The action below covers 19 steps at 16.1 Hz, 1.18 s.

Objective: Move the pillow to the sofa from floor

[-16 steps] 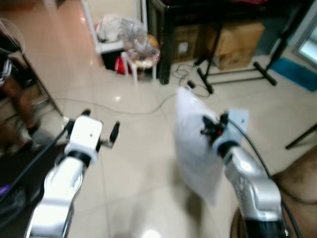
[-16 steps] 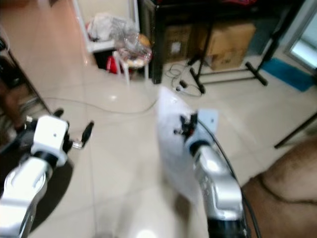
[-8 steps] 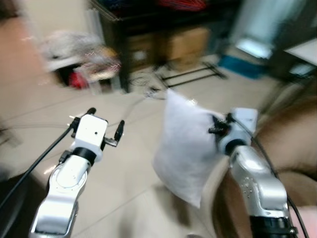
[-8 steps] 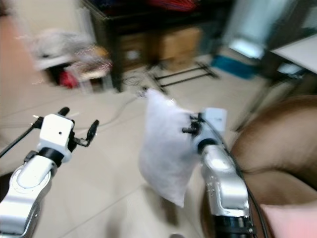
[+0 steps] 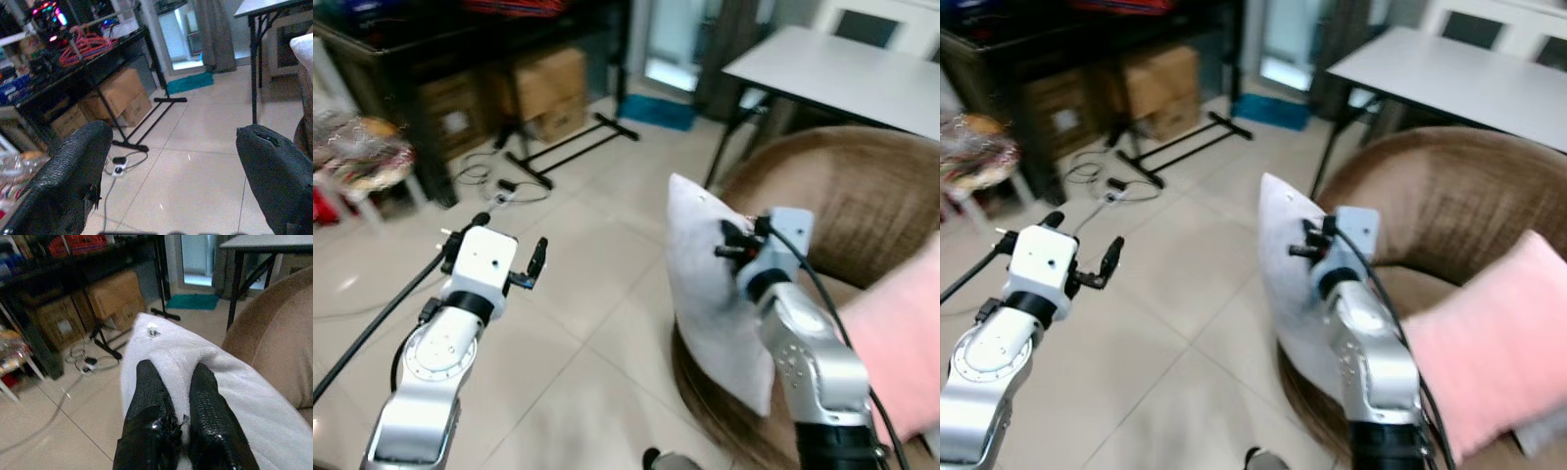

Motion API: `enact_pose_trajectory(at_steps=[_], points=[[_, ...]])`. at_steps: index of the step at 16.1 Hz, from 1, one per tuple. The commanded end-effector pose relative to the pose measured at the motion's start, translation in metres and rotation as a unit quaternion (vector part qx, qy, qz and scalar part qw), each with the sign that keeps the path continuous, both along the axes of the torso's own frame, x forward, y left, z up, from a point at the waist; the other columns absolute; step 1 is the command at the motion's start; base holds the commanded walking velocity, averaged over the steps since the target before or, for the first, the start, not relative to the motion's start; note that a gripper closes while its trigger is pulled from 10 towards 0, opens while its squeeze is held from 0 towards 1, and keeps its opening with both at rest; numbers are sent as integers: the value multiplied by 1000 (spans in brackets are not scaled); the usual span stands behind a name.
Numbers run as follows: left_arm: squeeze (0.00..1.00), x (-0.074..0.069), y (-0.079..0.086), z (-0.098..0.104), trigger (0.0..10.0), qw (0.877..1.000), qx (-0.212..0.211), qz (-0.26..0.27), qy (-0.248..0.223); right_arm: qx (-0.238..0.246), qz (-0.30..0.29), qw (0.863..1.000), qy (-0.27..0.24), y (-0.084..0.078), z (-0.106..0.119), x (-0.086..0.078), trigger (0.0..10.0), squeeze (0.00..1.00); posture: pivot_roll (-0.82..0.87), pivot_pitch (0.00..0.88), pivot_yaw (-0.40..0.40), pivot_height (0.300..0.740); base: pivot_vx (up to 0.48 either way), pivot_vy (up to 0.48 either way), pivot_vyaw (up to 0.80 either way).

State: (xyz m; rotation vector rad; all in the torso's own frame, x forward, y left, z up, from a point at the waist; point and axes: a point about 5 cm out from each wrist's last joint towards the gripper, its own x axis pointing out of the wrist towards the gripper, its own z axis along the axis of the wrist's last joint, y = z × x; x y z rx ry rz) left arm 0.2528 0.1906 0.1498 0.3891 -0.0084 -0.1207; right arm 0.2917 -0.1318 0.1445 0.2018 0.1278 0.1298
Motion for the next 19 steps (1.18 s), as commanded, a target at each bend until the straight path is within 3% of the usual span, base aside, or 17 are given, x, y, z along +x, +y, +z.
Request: enact_pose_trajectory(at_steps=[1,3,9,19], points=[[0,1,-2,2,10000,1000,-17,-7,-4,2,2,999,-47,-3,22,2,10000,0,-68,0,0,740,0,0,-800],[0,0,-4,3,10000,1000,-25,-16,-5,-2,10,999,-47,-1,22,3,10000,0,-68,0,0,740,0,0,-800],[0,-3,-4,3,10000,999,-29,-23,-5,-11,34,998,-44,5,22,4,10000,0,-57,0,-11,740,307,0,0],[0,-6,-5,1,10000,999,-19,-46,6,-9,30,999,-30,6,19,3,10000,0,-45,0,-12,740,316,0,-800]])
